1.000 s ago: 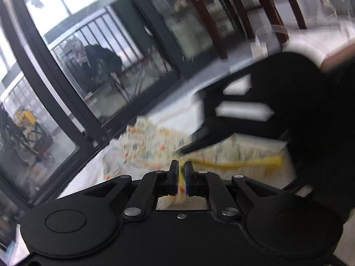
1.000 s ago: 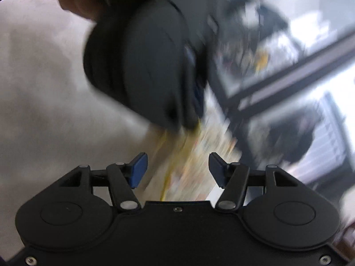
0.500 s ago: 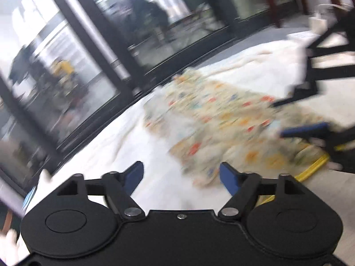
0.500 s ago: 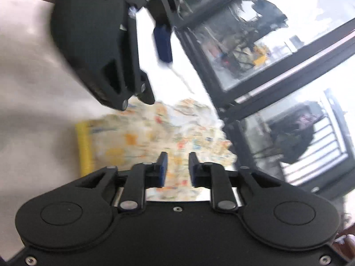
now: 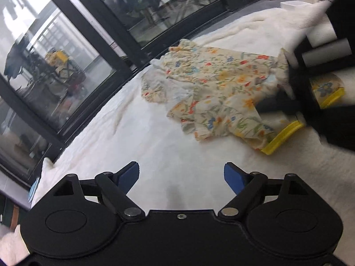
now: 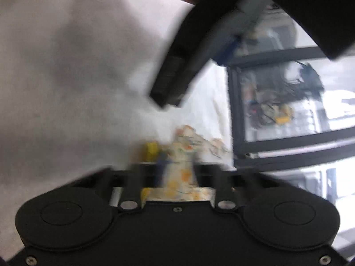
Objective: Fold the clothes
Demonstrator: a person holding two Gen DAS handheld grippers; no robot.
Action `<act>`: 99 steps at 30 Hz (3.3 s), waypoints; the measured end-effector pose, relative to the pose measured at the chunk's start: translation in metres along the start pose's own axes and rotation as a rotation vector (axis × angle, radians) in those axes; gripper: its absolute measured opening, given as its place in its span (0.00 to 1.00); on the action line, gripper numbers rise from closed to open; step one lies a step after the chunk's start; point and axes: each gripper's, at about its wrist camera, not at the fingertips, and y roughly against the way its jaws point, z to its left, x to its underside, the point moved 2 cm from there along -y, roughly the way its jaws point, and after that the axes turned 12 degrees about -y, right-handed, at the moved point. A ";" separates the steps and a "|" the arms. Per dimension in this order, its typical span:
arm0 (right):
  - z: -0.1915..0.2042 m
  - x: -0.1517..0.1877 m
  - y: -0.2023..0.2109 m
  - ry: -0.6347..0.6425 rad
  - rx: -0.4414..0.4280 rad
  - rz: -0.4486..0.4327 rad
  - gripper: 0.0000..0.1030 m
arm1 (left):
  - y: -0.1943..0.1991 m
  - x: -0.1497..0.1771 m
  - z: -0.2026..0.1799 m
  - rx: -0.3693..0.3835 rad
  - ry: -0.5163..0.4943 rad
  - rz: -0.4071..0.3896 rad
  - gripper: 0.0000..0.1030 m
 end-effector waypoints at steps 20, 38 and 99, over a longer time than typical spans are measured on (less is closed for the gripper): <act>0.029 0.038 0.026 0.123 -0.025 -0.071 0.63 | -0.029 -0.002 0.014 -0.024 0.136 0.178 0.82; -0.175 0.213 0.037 -1.340 0.168 0.517 0.04 | 0.002 -0.043 -0.024 0.087 -0.025 -0.055 0.82; -0.110 0.125 0.047 -0.838 0.250 0.331 0.03 | 0.000 -0.114 -0.069 0.075 -0.187 -0.318 0.85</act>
